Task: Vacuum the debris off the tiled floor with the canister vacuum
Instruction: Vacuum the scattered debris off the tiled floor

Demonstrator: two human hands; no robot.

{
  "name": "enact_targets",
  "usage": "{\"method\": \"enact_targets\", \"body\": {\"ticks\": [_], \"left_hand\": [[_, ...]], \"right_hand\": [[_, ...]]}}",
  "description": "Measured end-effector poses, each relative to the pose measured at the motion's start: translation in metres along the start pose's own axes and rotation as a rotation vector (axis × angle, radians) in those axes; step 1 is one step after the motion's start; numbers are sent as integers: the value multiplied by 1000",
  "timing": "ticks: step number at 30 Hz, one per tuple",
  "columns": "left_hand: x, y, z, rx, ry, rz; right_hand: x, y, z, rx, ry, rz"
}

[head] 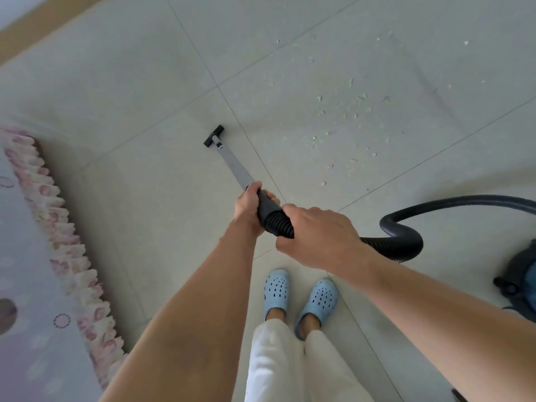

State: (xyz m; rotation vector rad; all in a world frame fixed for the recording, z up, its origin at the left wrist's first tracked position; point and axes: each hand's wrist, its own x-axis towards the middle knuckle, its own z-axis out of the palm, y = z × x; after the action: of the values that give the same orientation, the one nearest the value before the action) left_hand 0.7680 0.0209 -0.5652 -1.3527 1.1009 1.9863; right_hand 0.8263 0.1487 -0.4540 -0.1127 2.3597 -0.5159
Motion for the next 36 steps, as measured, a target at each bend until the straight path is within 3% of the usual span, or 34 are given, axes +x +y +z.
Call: {"method": "enact_targets", "body": {"ticks": [7,22,36], "left_hand": [[3,1,29,-96,-71,-26],[20,-1,71,68,-77,-6],[82,89,163,193,-123,-36]], "right_hand": [[0,11,-23,-135,90,-15],[8,41,-36,-42,67,66],[104,45,-112,3,130,180]]}}
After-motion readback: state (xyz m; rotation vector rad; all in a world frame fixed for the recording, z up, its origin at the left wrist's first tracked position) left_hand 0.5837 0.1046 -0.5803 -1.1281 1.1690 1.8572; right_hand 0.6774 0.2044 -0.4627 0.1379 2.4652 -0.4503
